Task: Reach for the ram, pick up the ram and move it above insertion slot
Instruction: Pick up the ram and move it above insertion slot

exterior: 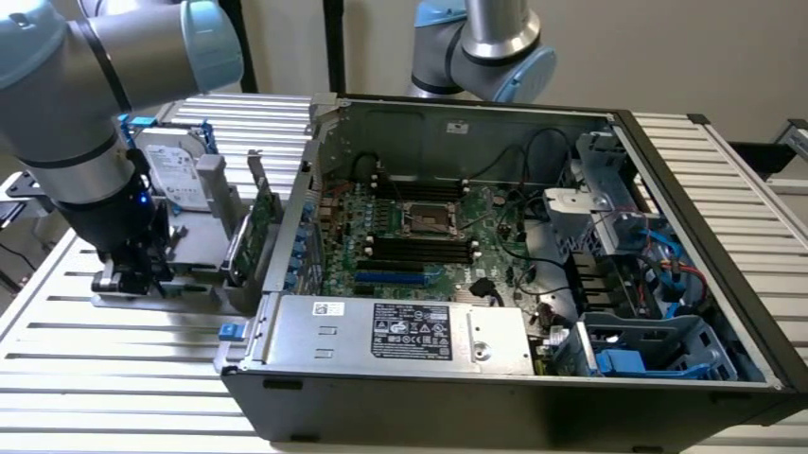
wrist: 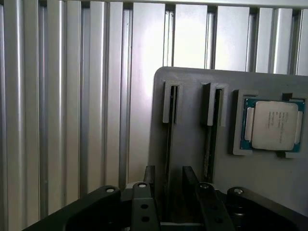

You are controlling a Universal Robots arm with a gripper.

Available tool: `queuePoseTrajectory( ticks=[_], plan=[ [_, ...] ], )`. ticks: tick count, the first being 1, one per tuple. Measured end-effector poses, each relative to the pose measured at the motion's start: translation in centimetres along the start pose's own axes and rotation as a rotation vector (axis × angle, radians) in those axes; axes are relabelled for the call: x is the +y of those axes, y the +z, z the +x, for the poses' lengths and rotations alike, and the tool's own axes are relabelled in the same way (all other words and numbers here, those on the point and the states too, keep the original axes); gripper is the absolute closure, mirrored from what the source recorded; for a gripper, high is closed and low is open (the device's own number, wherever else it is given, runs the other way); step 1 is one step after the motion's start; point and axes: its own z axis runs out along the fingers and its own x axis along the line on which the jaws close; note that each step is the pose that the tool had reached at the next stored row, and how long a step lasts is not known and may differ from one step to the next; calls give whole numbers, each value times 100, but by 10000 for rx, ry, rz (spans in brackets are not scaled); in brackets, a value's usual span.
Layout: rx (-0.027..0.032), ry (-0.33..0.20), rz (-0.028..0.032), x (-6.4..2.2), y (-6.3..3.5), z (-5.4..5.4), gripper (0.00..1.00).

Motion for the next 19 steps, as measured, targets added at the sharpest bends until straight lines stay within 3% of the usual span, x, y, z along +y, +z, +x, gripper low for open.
queuePoseTrajectory(
  ticks=[1, 6, 15, 19],
  plan=[
    [0, 1, -12, 0, 2, 0, 72],
    [1, 3, -30, -1, 5, 1, 87],
    [-1, 18, -35, -1, 5, 0, 87],
    [-2, 17, -45, -4, -47, 0, 87]
  ],
)
